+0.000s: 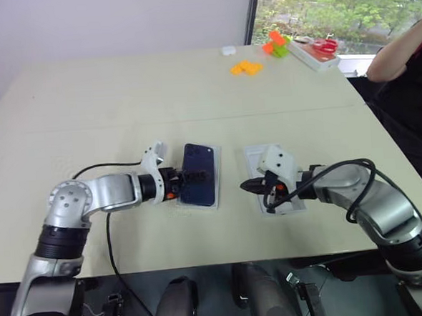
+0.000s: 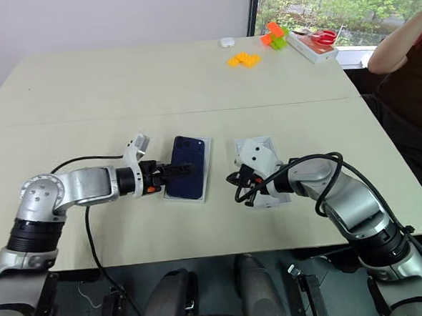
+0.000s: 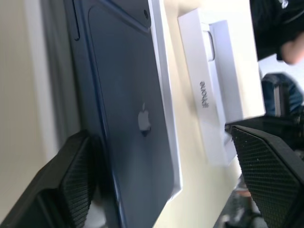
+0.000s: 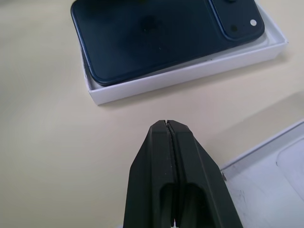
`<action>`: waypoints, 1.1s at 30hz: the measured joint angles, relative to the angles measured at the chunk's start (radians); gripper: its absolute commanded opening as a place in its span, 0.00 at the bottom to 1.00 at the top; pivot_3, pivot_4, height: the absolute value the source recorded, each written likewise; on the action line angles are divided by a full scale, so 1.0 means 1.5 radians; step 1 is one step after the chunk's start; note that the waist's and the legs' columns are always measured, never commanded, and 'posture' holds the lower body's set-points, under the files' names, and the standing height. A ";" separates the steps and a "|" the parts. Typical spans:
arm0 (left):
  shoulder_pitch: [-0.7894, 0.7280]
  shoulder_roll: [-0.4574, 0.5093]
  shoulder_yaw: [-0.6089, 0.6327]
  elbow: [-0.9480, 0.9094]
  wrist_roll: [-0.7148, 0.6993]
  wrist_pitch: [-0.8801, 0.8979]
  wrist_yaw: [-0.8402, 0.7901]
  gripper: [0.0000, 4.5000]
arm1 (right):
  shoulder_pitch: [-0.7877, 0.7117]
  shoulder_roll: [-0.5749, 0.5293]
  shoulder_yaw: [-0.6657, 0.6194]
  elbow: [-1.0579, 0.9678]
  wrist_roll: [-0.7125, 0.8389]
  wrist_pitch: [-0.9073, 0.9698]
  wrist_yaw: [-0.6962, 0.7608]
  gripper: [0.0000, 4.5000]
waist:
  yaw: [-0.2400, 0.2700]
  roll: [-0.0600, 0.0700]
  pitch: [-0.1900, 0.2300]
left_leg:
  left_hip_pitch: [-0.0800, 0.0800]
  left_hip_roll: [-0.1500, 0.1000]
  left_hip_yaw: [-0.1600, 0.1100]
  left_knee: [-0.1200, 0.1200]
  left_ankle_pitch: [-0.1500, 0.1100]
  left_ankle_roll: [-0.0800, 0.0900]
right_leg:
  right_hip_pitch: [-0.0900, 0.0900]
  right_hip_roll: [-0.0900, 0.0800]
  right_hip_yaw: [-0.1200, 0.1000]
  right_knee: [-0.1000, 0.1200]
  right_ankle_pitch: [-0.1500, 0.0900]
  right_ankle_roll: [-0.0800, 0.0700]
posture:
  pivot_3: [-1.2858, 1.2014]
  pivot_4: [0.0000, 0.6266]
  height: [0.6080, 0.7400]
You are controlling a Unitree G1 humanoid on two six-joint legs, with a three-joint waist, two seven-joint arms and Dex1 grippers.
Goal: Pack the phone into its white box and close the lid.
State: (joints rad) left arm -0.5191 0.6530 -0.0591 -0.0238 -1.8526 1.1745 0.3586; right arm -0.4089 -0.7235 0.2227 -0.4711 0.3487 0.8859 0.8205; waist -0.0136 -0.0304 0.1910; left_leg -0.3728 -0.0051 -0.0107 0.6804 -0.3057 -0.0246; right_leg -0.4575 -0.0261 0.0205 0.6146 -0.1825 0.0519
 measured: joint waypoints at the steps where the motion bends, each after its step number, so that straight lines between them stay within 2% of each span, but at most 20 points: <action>1: 0.000 0.011 0.000 -0.005 0.006 0.006 -0.010 0.99 | -0.001 0.000 0.001 0.000 0.000 0.000 0.000 0.00 | 0.000 0.000 0.000 | 0.000 0.000 0.000 0.000 0.000 0.000 | 0.000 0.000 0.000 0.000 0.000 0.000 | 0.52 0.24 1.00; 4: -0.009 0.065 0.001 -0.041 0.029 0.033 -0.038 0.99 | -0.004 0.001 0.001 0.002 0.000 -0.002 0.001 0.00 | 0.000 0.000 0.000 | 0.000 0.000 0.000 0.000 0.000 0.000 | 0.000 0.000 0.000 0.000 0.000 0.000 | 0.52 0.24 1.00; 9: -0.013 0.114 0.012 -0.074 0.050 0.044 -0.087 0.99 | -0.008 0.001 0.003 0.004 -0.001 -0.009 0.002 0.00 | 0.000 0.000 0.000 | 0.000 0.000 0.000 0.000 0.000 0.000 | 0.000 0.000 0.000 0.000 0.000 0.000 | 0.52 0.24 1.00; 13: -0.010 0.153 0.062 -0.073 0.092 0.030 -0.118 0.99 | -0.008 0.001 0.003 0.005 -0.001 -0.012 0.001 0.00 | -0.001 0.000 0.000 | 0.000 0.000 0.001 0.000 0.000 0.000 | -0.001 0.000 0.000 0.000 -0.001 -0.002 | 0.52 0.24 1.00; 20: 0.000 0.155 0.089 -0.068 0.153 0.014 -0.149 0.99 | -0.008 0.001 0.003 0.005 -0.001 -0.012 0.000 0.00 | 0.002 0.000 0.000 | -0.001 0.000 0.001 0.000 0.000 0.000 | 0.000 -0.001 0.000 0.000 -0.001 -0.002 | 0.52 0.24 1.00; 33: 0.000 0.148 0.094 -0.068 0.169 0.017 -0.164 0.99 | -0.008 0.001 0.003 0.005 -0.001 -0.012 0.000 0.00 | 0.000 0.000 0.000 | 0.000 0.000 0.001 0.000 0.000 0.000 | -0.001 0.000 0.000 0.000 0.000 0.000 | 0.52 0.24 1.00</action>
State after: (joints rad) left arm -0.5186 0.8748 0.0814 -0.1264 -1.5998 1.2005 0.1125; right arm -0.4217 -0.7224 0.2268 -0.4639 0.3473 0.8673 0.8204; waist -0.0137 -0.0308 0.1913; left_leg -0.3735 -0.0047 -0.0095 0.6806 -0.3059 -0.0242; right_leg -0.4583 -0.0269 0.0208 0.6142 -0.1828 0.0521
